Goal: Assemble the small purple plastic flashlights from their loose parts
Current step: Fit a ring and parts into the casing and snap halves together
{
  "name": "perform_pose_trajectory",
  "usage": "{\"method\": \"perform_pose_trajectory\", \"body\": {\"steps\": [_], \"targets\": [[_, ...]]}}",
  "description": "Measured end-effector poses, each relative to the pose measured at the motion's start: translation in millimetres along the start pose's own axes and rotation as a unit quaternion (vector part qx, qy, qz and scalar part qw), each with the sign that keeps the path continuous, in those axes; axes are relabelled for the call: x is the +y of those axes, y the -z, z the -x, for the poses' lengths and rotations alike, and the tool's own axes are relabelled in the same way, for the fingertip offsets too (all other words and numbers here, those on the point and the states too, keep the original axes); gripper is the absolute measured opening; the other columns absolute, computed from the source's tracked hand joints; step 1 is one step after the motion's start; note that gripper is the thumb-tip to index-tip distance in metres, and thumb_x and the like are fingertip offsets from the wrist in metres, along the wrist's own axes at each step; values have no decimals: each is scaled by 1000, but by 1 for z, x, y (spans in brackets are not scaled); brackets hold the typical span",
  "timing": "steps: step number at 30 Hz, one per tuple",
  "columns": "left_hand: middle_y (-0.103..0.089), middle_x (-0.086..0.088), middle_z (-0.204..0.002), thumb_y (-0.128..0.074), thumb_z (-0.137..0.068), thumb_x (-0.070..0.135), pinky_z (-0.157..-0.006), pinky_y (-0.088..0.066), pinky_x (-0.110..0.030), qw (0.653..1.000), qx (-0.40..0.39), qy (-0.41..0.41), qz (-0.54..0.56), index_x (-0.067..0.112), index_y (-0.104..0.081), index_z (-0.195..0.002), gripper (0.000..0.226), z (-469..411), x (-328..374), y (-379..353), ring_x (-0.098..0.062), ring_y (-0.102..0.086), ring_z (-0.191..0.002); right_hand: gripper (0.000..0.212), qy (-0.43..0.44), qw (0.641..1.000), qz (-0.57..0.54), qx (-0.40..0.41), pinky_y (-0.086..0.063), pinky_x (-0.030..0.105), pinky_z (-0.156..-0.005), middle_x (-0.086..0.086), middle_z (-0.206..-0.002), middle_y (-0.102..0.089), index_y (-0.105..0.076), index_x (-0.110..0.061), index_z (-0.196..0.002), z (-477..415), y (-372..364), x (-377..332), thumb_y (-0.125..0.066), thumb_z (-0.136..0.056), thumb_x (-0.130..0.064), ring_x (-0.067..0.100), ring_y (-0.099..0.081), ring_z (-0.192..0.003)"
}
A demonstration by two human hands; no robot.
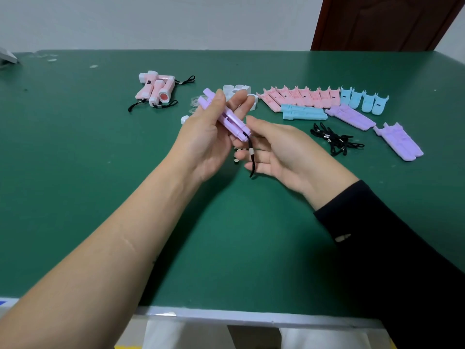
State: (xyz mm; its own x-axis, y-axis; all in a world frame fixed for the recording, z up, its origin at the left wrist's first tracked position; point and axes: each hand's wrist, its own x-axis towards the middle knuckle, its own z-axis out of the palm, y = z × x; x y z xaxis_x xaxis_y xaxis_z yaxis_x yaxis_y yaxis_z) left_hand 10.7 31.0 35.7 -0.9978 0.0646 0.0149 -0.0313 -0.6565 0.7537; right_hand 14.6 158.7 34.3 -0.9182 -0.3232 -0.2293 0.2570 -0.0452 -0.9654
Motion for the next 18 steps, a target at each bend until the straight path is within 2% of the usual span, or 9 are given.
{"method": "perform_pose_trajectory", "body": {"steps": [5, 9, 13, 18], "targets": [[-73, -2, -92, -37, -106, 20, -71, -58, -32, 999, -2, -34, -34, 10, -47, -96, 17, 0, 0, 0, -13, -71, -91, 27, -13, 999, -32, -10, -53, 25, -57, -1, -68, -65, -65, -14, -91, 1, -2, -1, -47, -100, -32, 13, -59, -53], [-68, -3, -107, -36, -106, 22, -65, -55, -31, 994, -13, -46, -96, 15, -44, -99, 13, 1, -2, -1, -12, -70, -96, 29, -7, 1000, -14, -3, -35, 22, -45, 0, -69, -59, -61, -14, -94, 0, -5, 1, -42, -102, -34, 9, -41, -44], [-66, -6, -109, -35, -107, 20, -84, -56, -35, 993, -19, -63, -97, 13, -43, -100, 12, 3, -1, -3, -12, -71, -94, 28, 4, 1000, -8, -9, -22, 22, -44, 0, -67, -52, -56, -16, -93, -1, -6, 3, -40, -102, -36, 9, -30, -44], [-66, -4, -111, -35, -106, 21, -80, -57, -35, 991, -25, -67, -110, 14, -44, -97, 14, 4, 0, -4, -12, -69, -98, 27, 14, 1000, -9, -23, -17, 20, -41, -4, -61, -49, -54, -19, -92, -3, -7, 5, -41, -101, -41, 8, -24, -44]]}}
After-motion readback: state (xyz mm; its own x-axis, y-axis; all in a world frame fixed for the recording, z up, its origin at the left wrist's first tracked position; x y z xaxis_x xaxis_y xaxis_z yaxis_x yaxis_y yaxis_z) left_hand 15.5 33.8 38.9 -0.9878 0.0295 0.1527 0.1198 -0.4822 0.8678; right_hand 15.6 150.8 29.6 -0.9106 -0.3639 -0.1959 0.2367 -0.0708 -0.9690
